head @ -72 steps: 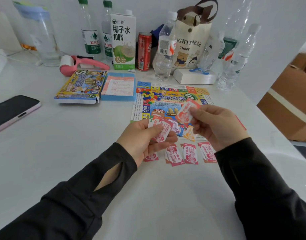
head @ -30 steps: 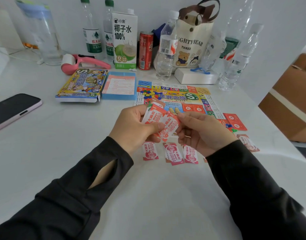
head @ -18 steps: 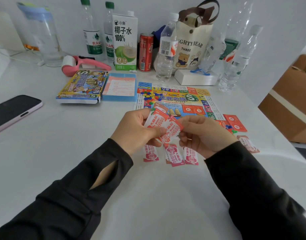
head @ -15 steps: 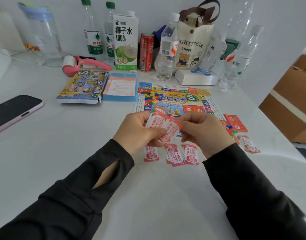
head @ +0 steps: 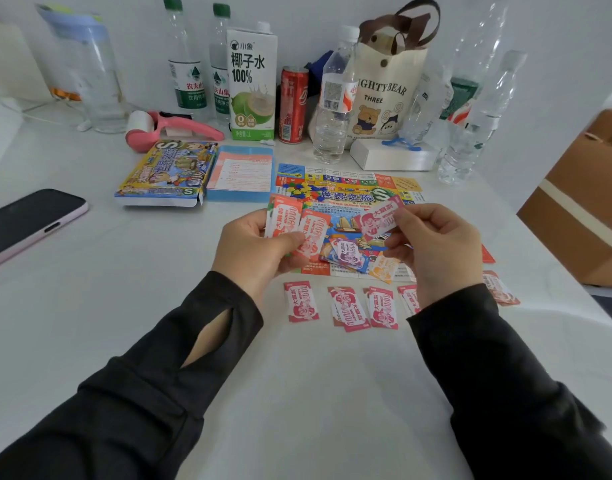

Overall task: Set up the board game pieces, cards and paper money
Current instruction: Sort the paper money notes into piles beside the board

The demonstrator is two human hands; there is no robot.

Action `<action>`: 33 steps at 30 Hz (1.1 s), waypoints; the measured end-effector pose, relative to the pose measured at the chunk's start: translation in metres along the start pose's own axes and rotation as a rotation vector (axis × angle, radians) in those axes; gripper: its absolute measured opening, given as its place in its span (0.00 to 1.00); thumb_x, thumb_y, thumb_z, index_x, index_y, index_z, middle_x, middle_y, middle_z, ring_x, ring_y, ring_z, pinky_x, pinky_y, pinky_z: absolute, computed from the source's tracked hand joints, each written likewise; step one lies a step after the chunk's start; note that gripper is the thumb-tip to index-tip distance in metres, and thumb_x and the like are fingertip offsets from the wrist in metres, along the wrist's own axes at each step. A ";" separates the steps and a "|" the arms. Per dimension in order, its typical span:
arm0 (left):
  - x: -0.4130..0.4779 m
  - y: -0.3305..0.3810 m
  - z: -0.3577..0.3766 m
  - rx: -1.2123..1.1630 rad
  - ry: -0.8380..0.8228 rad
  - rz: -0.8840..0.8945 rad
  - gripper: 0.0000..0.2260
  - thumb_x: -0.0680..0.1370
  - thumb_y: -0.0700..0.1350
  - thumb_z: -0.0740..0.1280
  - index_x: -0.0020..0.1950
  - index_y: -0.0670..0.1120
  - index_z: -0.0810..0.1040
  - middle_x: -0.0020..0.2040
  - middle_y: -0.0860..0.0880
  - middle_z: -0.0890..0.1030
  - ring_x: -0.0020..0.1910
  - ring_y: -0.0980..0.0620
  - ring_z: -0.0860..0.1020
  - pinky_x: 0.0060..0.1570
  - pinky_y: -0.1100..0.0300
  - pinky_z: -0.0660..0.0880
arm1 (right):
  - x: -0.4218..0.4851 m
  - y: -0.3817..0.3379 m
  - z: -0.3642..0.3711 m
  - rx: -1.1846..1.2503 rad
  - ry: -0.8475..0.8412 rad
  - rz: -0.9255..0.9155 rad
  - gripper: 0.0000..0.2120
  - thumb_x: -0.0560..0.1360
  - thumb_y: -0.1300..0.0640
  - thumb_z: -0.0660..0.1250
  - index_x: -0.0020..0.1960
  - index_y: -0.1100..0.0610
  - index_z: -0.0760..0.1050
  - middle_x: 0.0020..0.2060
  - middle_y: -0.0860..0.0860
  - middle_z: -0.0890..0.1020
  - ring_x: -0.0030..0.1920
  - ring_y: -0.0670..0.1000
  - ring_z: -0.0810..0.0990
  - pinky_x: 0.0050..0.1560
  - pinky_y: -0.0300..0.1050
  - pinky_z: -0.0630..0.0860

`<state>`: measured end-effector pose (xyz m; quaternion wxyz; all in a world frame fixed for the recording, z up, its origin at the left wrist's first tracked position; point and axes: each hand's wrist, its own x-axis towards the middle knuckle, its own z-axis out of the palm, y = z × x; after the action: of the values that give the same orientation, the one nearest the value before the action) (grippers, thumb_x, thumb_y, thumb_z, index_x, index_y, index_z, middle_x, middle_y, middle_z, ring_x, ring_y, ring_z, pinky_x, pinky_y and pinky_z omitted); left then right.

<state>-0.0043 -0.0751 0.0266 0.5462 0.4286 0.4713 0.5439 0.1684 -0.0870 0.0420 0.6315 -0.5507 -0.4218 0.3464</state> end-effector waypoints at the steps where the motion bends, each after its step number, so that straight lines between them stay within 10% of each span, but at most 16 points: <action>1: 0.000 0.000 0.000 0.000 0.003 -0.002 0.09 0.73 0.35 0.69 0.40 0.50 0.77 0.40 0.51 0.82 0.35 0.51 0.83 0.29 0.64 0.79 | 0.000 0.000 0.000 0.002 0.000 -0.002 0.08 0.74 0.64 0.66 0.38 0.56 0.77 0.23 0.48 0.78 0.25 0.46 0.76 0.29 0.39 0.76; 33: -0.010 -0.003 0.010 0.113 -0.087 0.009 0.10 0.73 0.37 0.69 0.39 0.52 0.75 0.35 0.55 0.80 0.27 0.58 0.80 0.24 0.68 0.75 | 0.000 -0.005 -0.004 -0.109 -0.421 0.166 0.11 0.74 0.66 0.65 0.34 0.60 0.76 0.20 0.51 0.73 0.22 0.51 0.69 0.27 0.41 0.71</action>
<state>0.0059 -0.0848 0.0262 0.5385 0.4844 0.4750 0.4997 0.1716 -0.0893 0.0467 0.4683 -0.5323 -0.5155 0.4813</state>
